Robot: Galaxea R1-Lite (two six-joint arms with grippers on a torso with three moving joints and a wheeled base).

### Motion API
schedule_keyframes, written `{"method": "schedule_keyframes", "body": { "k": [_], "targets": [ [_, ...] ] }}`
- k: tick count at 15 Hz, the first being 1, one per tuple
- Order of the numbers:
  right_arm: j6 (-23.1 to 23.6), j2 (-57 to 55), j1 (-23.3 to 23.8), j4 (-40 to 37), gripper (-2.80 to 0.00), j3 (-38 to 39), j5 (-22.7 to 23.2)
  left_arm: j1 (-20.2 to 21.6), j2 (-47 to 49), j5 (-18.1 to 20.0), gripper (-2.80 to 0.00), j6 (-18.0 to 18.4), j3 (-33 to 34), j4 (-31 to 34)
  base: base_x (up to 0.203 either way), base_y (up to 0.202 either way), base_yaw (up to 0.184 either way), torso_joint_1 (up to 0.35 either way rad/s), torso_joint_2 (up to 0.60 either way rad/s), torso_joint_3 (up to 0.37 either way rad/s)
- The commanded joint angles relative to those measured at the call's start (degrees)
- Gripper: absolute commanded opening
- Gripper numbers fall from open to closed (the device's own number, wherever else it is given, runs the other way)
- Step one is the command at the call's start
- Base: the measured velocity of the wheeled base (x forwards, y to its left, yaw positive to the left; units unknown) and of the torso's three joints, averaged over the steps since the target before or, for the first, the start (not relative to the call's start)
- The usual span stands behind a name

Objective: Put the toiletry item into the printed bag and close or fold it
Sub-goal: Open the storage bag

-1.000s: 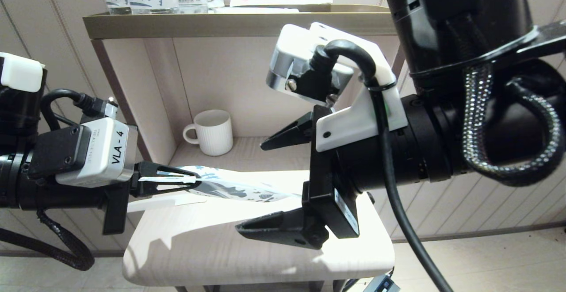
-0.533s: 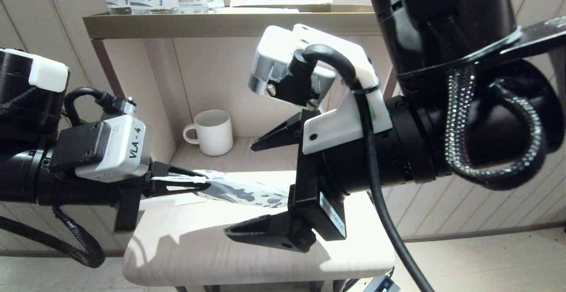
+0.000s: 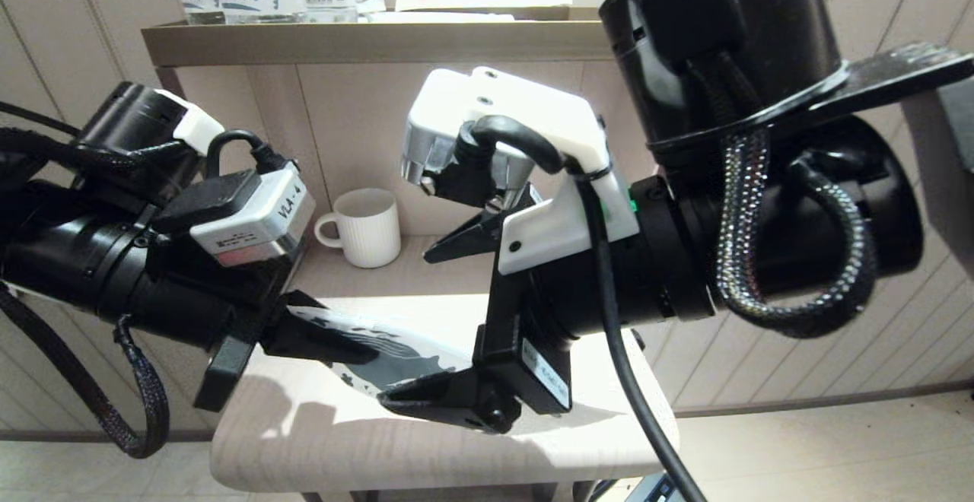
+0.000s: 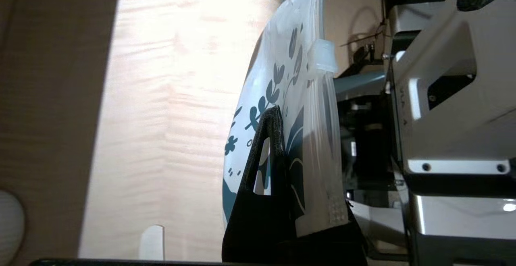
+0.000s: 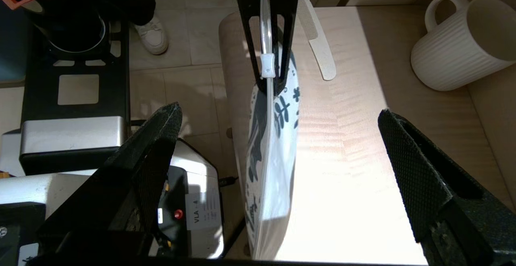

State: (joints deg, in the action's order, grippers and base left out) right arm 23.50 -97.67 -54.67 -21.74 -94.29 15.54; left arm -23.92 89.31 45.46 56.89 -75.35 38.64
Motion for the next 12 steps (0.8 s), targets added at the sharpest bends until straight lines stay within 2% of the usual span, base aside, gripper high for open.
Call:
{"method": "schedule_keyframes", "body": {
  "k": [1,12],
  "targets": [
    [0.4,-1.5,0.1,0.2,0.0,-0.5,0.1,0.0,2.3,0.4,-2.8,0.3,-1.0,1.1,0.0,0.0,0.0,0.0,0.0,0.0],
    [0.2,-5.9,0.3,0.4,0.0,-5.9,0.3,0.0,2.3,0.5,-2.8,0.3,-0.7,0.9,0.0,0.0,0.0,0.0,0.0,0.0]
  ]
}}
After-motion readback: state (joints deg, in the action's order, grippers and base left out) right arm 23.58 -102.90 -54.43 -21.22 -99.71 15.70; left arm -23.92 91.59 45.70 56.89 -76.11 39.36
